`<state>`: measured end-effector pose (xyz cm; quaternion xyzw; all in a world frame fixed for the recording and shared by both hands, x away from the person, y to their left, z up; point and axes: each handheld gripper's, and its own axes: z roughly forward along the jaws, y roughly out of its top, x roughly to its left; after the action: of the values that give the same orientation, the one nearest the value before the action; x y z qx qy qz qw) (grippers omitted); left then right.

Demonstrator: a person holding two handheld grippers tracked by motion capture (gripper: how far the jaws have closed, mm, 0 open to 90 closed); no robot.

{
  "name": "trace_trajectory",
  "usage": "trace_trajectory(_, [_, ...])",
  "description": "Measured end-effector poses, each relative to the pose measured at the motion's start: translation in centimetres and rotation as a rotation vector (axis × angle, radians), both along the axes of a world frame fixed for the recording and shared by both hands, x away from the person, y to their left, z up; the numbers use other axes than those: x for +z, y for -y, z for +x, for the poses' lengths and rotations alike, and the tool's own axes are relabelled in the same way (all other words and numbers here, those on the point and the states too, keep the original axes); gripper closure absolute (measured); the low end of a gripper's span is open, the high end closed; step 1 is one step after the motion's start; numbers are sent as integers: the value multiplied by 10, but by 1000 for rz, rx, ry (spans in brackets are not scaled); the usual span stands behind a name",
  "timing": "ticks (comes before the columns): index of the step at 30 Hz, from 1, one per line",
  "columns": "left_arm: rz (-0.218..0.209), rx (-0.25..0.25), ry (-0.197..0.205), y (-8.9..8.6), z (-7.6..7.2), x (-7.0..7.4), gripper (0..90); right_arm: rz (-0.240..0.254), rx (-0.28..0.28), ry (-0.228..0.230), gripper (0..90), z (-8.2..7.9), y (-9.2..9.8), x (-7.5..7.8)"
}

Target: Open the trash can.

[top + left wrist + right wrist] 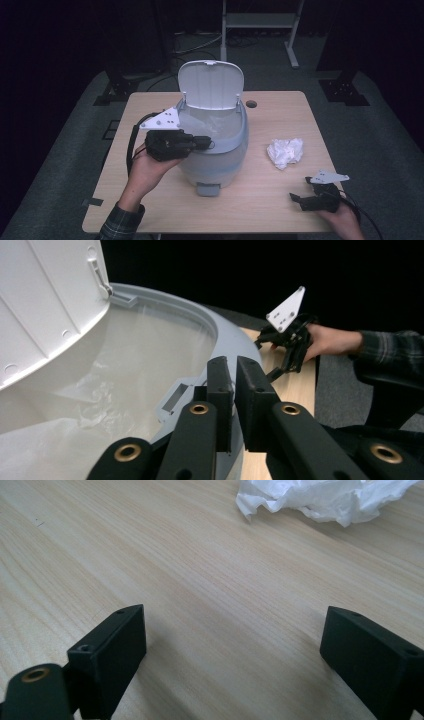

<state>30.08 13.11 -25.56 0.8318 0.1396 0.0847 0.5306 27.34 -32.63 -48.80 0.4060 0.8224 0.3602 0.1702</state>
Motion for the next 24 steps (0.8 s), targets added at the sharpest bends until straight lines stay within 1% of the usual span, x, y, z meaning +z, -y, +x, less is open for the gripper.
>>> trace_trajectory(4, [-7, 7, 4, -5, -4, 3, 809, 0, 0, 0, 101, 0, 0, 0])
trace_trajectory(5, [-13, 14, 4, -9, -7, 5, 782, 0, 0, 0, 101, 0, 0, 0])
trace_trajectory(6, [-16, 14, 3, -11, -8, 6, 774, 0, 0, 0, 101, 0, 0, 0])
trace_trajectory(7, [-16, 14, 3, -11, -8, 6, 760, 0, 0, 0, 101, 0, 0, 0])
trace_trajectory(10, [-12, 20, 5, -18, -16, 8, 718, 0, 0, 0, 102, 0, 0, 0])
trace_trajectory(12, [-11, 22, 3, -20, -17, 8, 709, 0, 0, 0, 101, 0, 0, 0])
trace_trajectory(13, [-19, 25, 0, -22, -19, 8, 692, 0, 0, 0, 101, 0, 0, 0])
trace_trajectory(14, [-22, 30, -1, -27, -21, 9, 645, 0, 0, 0, 102, 0, 0, 0])
trace_trajectory(15, [-22, 30, -1, -27, -21, 9, 621, 0, 0, 0, 102, 0, 0, 0])
trace_trajectory(16, [-22, 49, 5, -31, -23, 9, 591, 0, 0, 0, 101, 0, 0, 0])
trace_trajectory(17, [-22, 49, 5, -31, -23, 9, 578, 0, 0, 0, 101, 0, 0, 0])
trace_trajectory(18, [-31, 57, 3, -37, -25, 10, 564, 0, 0, 0, 102, 0, 0, 0])
trace_trajectory(21, [-41, 76, 2, -46, -29, 10, 521, 0, 0, 0, 101, 0, 0, 0])
trace_trajectory(23, [-36, 80, 3, -49, -30, 10, 501, 0, 0, 0, 101, 0, 0, 0])
trace_trajectory(24, [-41, 86, 3, -52, -32, 10, 475, 0, 0, 0, 101, 0, 0, 0])
